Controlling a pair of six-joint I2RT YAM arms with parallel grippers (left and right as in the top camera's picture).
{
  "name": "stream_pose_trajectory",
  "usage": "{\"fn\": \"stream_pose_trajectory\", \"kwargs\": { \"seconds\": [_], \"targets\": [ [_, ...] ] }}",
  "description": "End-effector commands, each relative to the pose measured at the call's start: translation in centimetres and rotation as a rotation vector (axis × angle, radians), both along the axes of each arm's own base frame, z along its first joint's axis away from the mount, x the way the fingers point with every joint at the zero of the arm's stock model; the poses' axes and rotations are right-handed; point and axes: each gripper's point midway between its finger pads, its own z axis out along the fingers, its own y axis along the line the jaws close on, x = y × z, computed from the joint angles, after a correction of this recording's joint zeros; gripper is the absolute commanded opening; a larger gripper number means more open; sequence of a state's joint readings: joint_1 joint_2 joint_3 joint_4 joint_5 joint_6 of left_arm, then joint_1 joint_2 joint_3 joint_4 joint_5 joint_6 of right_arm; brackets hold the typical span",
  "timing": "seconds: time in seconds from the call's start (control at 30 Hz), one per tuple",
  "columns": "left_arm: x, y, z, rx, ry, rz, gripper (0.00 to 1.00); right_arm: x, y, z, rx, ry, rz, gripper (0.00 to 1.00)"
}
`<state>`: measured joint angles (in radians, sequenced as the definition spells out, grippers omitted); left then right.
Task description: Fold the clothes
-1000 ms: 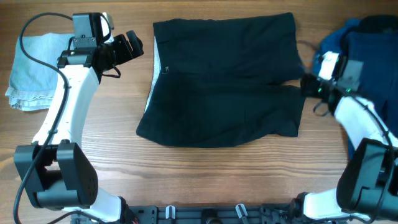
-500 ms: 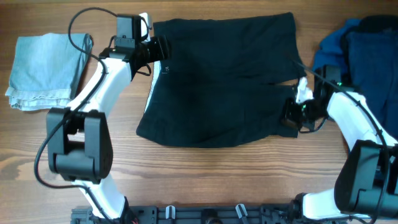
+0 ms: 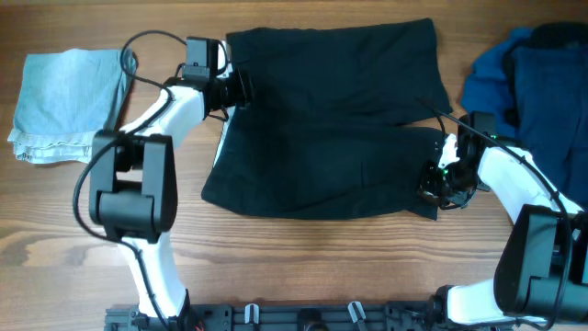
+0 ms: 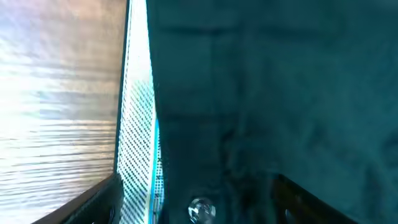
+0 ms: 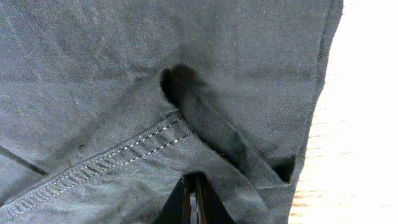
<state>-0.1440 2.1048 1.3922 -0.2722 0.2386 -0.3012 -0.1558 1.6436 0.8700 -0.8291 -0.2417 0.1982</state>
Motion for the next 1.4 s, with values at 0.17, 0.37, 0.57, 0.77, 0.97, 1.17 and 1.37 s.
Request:
{"fn": "stream_pose_trajectory", "kwargs": {
  "seconds": [0.17,0.37,0.57,0.77,0.97,1.17,1.37],
  "targets": [
    [0.1,-0.6,-0.9,-0.031,0.009,-0.026,0.68,-0.3,-0.3,-0.4,-0.023,0.014,-0.012,0.06],
    [0.1,-0.8,-0.9,-0.038,0.008,-0.031,0.61,-0.3,-0.3,-0.4,-0.023,0.012,-0.012,0.07],
    [0.0,-1.4,-0.9,-0.038,0.008,-0.043,0.56,-0.2,-0.4,-0.4,-0.024,0.007,-0.012,0.07],
    [0.0,-1.4,-0.9,-0.038,0.007,-0.043,0.30,-0.2,-0.4,-0.4,-0.024,0.007,-0.012,0.07],
    [0.5,-0.9,-0.7,-0.013,-0.016,-0.028,0.04,-0.1,-0.4,-0.4,-0.024,0.005,-0.012,0.07],
    [0.7,-0.2,-0.1,0.047,-0.044,-0.045,0.04,0.1,-0.4,-0.4,-0.026,-0.005,-0.012,0.07],
    [0.9,0.8,1.7,0.091,-0.073,-0.013,0.04,0.1,-0.4,-0.4,-0.026,-0.005,-0.012,0.07]
  ]
}}
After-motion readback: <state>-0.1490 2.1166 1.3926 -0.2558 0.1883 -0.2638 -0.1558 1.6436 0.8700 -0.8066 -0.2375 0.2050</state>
